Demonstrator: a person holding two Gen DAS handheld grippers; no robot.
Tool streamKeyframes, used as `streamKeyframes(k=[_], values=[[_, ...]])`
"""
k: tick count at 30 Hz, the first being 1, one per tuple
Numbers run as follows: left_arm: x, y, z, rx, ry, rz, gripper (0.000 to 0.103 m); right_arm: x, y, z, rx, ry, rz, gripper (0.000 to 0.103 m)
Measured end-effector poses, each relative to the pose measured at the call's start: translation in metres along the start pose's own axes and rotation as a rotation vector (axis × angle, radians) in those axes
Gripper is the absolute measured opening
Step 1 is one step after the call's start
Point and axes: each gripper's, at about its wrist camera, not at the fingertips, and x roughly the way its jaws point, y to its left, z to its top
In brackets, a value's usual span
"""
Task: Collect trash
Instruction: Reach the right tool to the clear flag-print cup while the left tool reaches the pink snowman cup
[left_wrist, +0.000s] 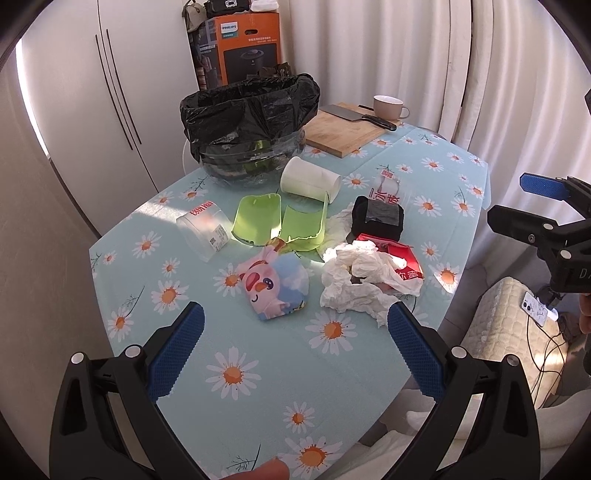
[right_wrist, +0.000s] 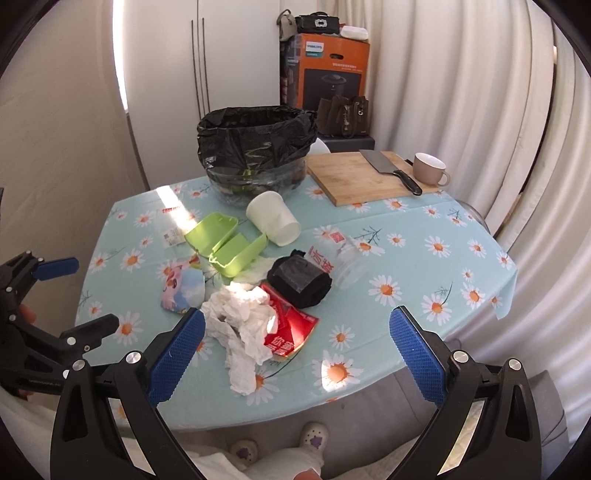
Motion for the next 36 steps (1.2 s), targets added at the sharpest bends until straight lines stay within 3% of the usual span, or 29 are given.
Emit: streamKeyframes(k=[16, 36], values=[[0.028, 0.006, 0.017, -0.230, 0.052, 0.134, 0.097, 0.052, -0.055, 0.055, -0.122, 0.025, 0.087, 0.095], [0.075, -0.019, 0.029, -0.395, 0.145, 0.310, 0.097, 0.163, -0.101, 0.071, -0.304, 0.200, 0.257, 0.095]])
